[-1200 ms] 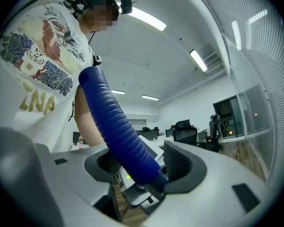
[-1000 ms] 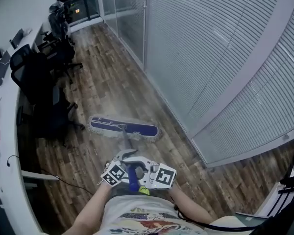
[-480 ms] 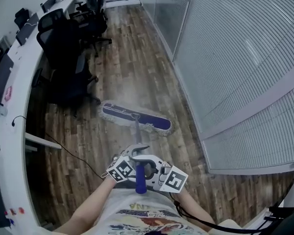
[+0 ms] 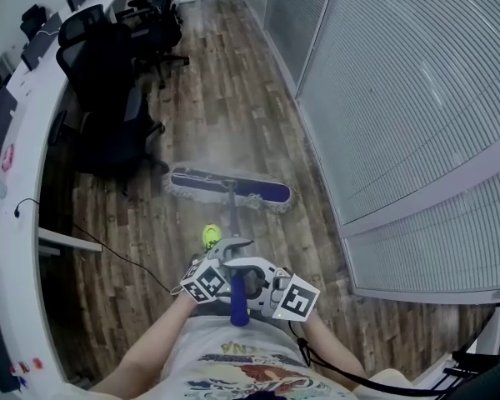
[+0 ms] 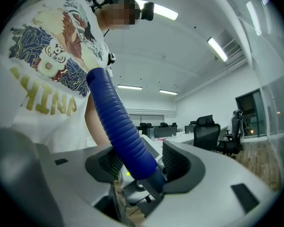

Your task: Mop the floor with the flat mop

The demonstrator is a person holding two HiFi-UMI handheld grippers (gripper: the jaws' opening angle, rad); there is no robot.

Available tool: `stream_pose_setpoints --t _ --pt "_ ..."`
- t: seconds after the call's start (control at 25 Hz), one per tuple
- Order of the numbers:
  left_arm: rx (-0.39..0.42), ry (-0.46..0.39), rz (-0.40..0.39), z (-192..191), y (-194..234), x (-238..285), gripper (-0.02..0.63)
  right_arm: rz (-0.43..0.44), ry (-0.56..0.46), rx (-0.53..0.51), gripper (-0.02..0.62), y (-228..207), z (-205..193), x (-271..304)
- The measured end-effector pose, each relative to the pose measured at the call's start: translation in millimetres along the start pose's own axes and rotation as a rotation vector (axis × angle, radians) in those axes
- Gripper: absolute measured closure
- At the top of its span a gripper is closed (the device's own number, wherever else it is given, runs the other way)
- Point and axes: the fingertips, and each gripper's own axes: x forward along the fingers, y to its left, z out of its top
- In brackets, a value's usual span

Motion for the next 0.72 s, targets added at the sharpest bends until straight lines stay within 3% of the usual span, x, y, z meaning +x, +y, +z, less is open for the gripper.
stream_pose_setpoints --t 0.24,0.4,0.6,0.72 --pt "-0.018 -0.030 0.028 -1 96 9 0.439 0.008 0.019 -0.008 0.353 -90 0 24" --pt "-0.061 -0.069 0.074 -7 181 9 0.439 -0.028 -0.168 0.021 0.353 -172 29 60" --pt "-0.054 -0.068 0.076 -17 285 15 0.440 0.018 0.006 -0.005 0.351 -265 5 92" --pt "-0.059 -0.072 0.069 -20 351 18 0.439 -0.038 -0.151 0.032 0.351 -334 32 118"
